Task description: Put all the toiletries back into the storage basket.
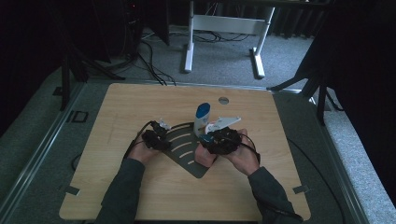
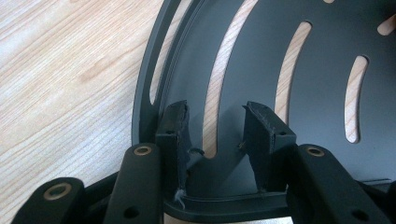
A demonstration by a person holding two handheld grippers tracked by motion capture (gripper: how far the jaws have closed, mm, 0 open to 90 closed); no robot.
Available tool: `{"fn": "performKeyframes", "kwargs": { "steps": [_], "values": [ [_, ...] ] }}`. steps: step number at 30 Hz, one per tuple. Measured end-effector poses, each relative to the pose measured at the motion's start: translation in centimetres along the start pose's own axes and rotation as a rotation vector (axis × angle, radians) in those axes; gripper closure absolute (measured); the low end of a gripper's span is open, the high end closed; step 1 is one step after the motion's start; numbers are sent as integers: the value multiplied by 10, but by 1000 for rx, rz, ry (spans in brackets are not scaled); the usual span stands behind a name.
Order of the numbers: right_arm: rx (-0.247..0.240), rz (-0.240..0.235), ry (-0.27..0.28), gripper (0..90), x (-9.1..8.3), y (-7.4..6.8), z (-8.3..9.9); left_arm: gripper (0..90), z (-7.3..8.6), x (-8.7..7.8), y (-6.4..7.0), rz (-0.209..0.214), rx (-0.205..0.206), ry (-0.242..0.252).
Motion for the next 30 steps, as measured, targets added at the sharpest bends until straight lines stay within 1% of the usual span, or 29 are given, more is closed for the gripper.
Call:
{"fn": "performKeyframes", "kwargs": {
  "steps": [9, 12, 19, 20, 23, 26, 30],
  "values": [
    [9, 30, 1, 539, 0, 7, 0, 603, 0, 0, 0, 1, -1, 0],
    [17, 24, 5, 539, -1, 9, 1, 604, 0, 0, 0, 1, 0, 1],
    [13, 29, 3, 538, 1, 8, 0, 601, 0, 0, 0, 1, -3, 2],
    [21, 28, 3, 538, 1, 8, 0, 602, 0, 0, 0, 2, -2, 2],
    [15, 29, 2, 537, 2, 8, 0, 601, -1, 0, 0, 2, -4, 3],
    [19, 24, -2, 535, 2, 8, 0, 597, -1, 0, 1, 3, -4, 2],
    [19, 16, 7, 530, 2, 9, 1, 588, -1, 1, 1, 1, -5, 3]
  ]
}}
Point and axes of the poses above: each handheld gripper's, and its own axes: x roughly forward along the jaws, z roughly out of its underside, y roughly to its right, the point moved 8 cm from there along x, roughly forward along the jaws, and after that the axes turned 7 degrees about -y, right-handed, at the moved point
